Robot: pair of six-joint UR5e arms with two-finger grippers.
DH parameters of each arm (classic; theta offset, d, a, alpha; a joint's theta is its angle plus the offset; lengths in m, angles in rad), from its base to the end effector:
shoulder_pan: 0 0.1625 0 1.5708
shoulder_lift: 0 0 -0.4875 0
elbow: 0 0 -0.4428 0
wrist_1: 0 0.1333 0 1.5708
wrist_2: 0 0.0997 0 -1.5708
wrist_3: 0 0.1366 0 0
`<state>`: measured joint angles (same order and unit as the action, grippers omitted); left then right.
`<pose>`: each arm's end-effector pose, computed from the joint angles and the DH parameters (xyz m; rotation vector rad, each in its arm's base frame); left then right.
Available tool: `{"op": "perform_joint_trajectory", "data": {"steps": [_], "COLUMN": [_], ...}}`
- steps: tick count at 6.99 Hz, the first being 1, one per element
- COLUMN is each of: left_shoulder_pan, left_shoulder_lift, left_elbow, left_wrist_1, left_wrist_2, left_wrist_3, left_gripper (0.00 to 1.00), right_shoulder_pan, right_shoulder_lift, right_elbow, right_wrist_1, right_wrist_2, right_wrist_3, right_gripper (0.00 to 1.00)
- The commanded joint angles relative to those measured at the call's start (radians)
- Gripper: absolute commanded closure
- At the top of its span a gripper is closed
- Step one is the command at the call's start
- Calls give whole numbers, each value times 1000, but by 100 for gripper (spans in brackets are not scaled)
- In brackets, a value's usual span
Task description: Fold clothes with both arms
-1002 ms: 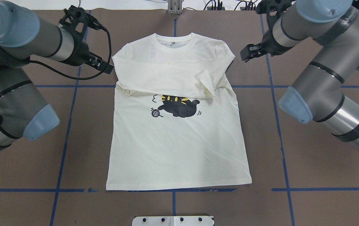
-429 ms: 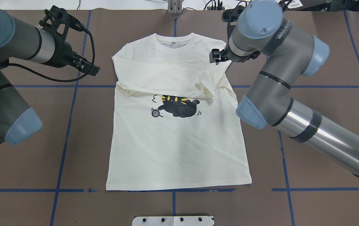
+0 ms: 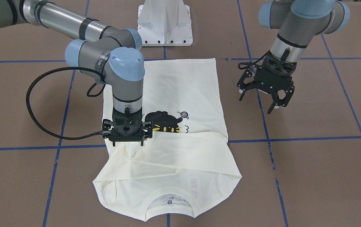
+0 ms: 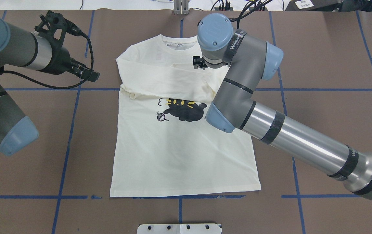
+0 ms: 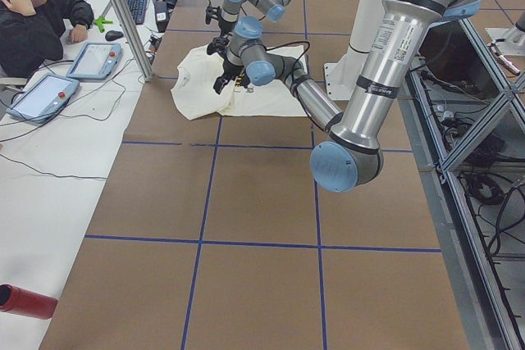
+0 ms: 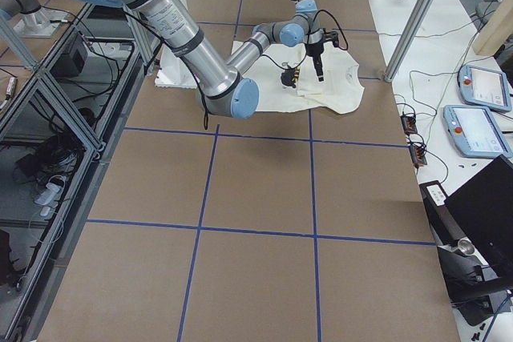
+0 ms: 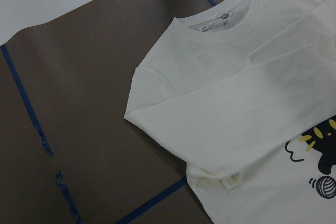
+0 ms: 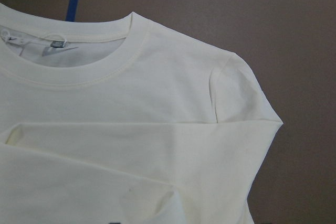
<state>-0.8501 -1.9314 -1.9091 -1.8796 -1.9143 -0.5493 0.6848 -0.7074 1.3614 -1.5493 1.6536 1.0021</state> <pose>0.3785 -0.5632 0.3181 0.6191 0.8474 0.3284 -0.6082 -0.6542 0.2538 0.3316 -0.5937 0.0836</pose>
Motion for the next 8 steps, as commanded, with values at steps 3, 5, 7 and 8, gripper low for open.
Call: {"op": "perform_joint_trajectory", "data": {"steps": [3,5,7,8], "left_shoulder_pan": [0,0,0,0], "left_shoulder_lift": [34,44,48,48], "left_elbow": [-56,-60,-71,-71], "left_wrist_1": [-56,-56,-56,-55], "left_wrist_2": [5,9,8,8], "left_wrist_3": [-81,-83,-86,-86], "left_gripper": [0,0,0,0], "right_shoulder_pan": [-73,-100,-97,-90], "right_shoulder_lift": [34,31,32,32], "right_elbow": [-88,-114,-123,-123], "right_wrist_1": [5,0,-3,-3], "right_wrist_2": [-57,-104,-118,-123], "right_wrist_3": [-11,-60,-140,-172], "right_gripper": [23,29,48,89]}}
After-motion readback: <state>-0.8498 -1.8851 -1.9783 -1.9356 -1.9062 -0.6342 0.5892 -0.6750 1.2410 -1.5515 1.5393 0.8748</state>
